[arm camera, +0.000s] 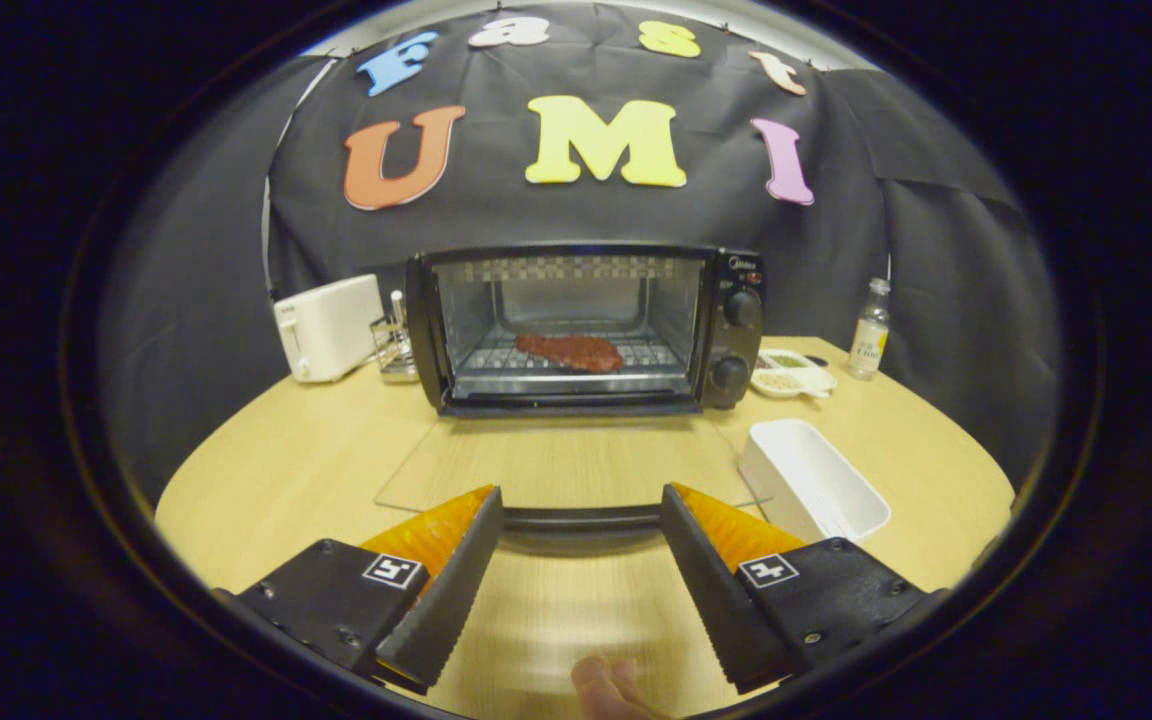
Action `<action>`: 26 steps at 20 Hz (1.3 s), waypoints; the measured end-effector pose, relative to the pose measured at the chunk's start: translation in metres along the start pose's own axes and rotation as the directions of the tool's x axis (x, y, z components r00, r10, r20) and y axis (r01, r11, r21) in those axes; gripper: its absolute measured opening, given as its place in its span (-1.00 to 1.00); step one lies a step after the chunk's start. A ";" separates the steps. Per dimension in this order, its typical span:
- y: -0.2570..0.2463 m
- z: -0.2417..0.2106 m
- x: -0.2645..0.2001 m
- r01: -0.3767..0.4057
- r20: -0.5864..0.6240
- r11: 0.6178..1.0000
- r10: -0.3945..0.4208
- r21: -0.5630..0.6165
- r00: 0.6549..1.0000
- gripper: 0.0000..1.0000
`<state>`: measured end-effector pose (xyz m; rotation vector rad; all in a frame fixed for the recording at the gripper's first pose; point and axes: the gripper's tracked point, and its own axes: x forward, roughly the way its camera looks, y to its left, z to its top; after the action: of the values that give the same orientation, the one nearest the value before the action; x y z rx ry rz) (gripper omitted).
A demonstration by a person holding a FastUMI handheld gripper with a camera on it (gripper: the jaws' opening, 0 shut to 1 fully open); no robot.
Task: Open the toaster oven, put the food inside, and close the toaster oven door.
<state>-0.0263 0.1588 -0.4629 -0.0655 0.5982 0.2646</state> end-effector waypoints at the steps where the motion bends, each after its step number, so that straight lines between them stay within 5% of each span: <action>1: -0.002 -0.012 0.004 0.011 -0.048 1.000 -0.011 0.007 0.999 1.00; 7: 0.005 -0.041 0.019 0.002 -0.187 1.000 0.001 0.017 0.982 1.00; 26: -0.004 0.014 0.016 0.047 -0.061 0.999 -0.049 -0.027 0.997 1.00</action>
<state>-0.0045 0.1605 -0.4607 -0.1131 0.6532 0.2241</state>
